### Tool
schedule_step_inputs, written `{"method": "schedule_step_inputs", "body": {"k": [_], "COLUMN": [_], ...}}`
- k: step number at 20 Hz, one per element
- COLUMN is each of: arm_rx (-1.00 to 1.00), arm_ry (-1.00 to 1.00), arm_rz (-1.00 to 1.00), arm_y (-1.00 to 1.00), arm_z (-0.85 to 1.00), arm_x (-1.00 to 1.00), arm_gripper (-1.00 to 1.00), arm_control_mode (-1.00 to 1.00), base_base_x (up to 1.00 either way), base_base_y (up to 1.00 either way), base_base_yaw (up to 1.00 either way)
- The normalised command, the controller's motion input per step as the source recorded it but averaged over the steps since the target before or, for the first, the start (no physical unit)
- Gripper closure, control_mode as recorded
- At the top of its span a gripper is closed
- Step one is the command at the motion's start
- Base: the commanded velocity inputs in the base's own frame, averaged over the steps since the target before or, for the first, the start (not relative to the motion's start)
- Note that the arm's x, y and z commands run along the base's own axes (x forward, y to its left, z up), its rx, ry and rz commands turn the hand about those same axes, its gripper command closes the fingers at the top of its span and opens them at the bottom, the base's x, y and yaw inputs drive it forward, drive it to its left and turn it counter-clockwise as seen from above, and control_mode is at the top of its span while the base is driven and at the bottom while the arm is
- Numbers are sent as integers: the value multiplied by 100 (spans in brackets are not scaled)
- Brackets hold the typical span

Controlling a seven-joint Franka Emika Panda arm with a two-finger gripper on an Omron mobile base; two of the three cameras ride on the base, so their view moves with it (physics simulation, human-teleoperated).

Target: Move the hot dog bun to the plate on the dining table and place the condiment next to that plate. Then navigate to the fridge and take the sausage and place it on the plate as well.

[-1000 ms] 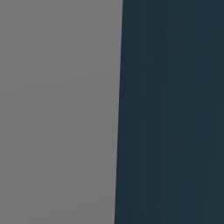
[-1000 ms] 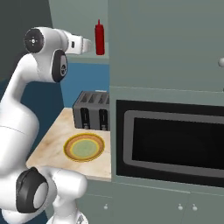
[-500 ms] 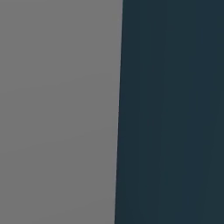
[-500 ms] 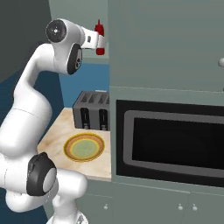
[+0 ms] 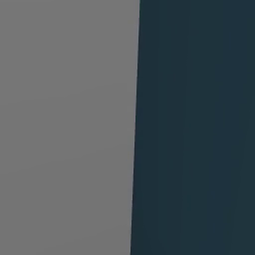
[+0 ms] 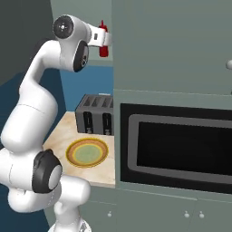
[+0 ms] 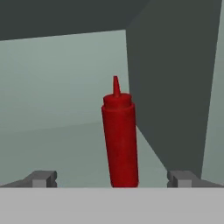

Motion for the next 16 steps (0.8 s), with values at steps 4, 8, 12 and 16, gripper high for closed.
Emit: {"method": "schedule_step_inputs", "body": {"k": [4,8,12,16], "arm_rx": [0,0,0,0], "arm_ry": [0,0,0,0], "arm_rz": [0,0,0,0], "arm_y": [-2,0,-1,-6], "arm_z": [8,1,0,-1], "arm_x": [25,25,22,22], "arm_gripper": [-100,-100,-100,-100], "arm_control_mode": [-100,-100,-100,-100], "base_base_x": [0,0,0,0], "base_base_y": [0,0,0,0], "base_base_yaw": [0,0,0,0]}}
